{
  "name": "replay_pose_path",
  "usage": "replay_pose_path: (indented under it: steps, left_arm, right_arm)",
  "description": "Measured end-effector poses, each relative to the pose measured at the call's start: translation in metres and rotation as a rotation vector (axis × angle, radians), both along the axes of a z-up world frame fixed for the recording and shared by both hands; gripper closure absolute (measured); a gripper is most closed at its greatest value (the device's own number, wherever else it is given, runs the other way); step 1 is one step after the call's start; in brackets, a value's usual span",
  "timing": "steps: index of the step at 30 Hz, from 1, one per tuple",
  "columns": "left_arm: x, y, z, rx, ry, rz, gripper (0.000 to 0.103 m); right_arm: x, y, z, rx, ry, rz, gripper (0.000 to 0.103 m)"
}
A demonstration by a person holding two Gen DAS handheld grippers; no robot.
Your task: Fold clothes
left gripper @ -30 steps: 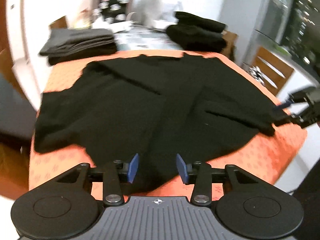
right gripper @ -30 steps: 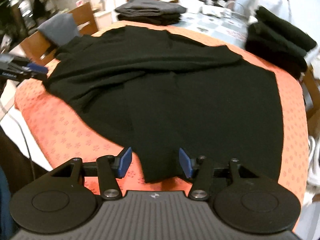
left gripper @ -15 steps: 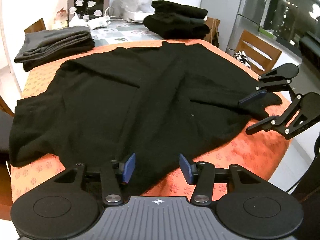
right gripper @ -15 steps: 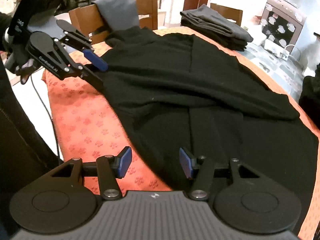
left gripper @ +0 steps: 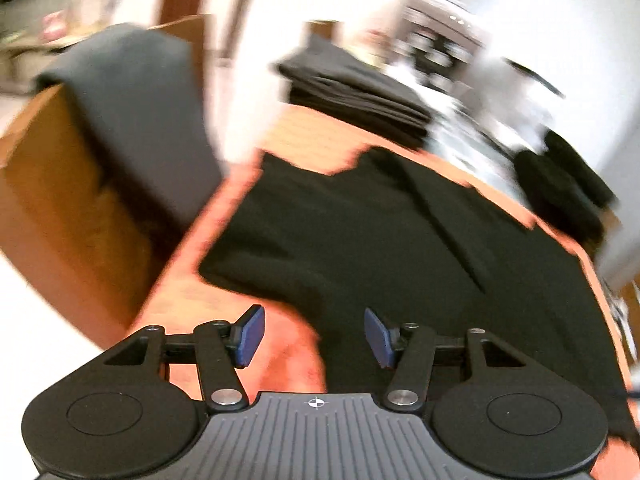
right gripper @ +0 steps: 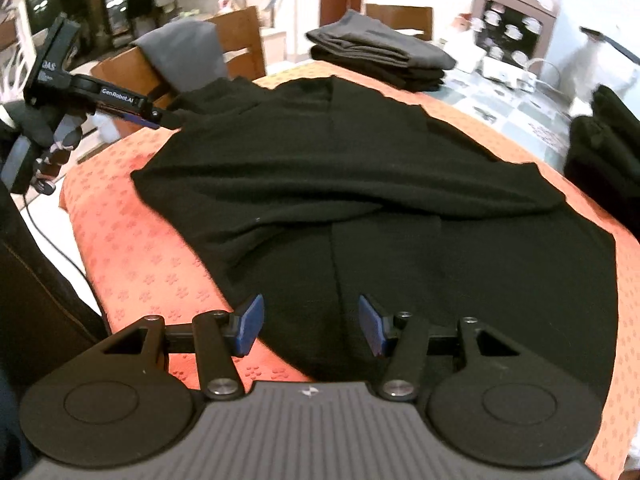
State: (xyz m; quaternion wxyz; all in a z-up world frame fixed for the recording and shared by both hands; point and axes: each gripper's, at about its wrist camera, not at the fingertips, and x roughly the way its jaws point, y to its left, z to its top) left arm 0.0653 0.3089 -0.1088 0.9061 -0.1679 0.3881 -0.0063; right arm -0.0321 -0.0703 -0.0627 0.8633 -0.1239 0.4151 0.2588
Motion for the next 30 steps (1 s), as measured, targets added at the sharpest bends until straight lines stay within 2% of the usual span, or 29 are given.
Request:
replay_pose_path:
  steps: [6, 11, 19, 20, 21, 24, 26, 30]
  left_arm:
    - [0.013, 0.013, -0.011, -0.063, 0.001, 0.186, 0.045]
    - [0.023, 0.006, -0.011, -0.001, -0.030, 0.294, 0.045]
    - [0.039, 0.002, -0.016, 0.023, -0.031, 0.367, 0.046]
    - [0.041, 0.001, -0.016, 0.025, -0.035, 0.365, 0.050]
    - [0.041, -0.001, -0.016, 0.032, -0.043, 0.349, 0.068]
    - [0.041, -0.006, -0.012, 0.044, -0.081, 0.308, 0.097]
    - [0.038, -0.014, -0.004, 0.060, -0.128, 0.279, 0.099]
    - [0.031, -0.045, 0.015, 0.159, -0.240, 0.120, 0.101]
  right_arm:
    - [0.002, -0.014, 0.007, 0.010, 0.003, -0.079, 0.044]
    - [0.004, -0.026, 0.013, -0.001, -0.001, -0.126, 0.044]
    - [0.002, -0.039, 0.019, -0.016, -0.010, -0.172, 0.044]
    - [0.003, -0.041, 0.020, -0.017, -0.011, -0.177, 0.044]
    - [0.003, -0.043, 0.020, -0.017, -0.012, -0.182, 0.044]
    - [0.004, -0.047, 0.021, -0.013, -0.011, -0.196, 0.044]
    - [0.005, -0.050, 0.021, -0.011, -0.010, -0.206, 0.044]
    - [0.007, -0.056, 0.020, -0.004, -0.006, -0.221, 0.044]
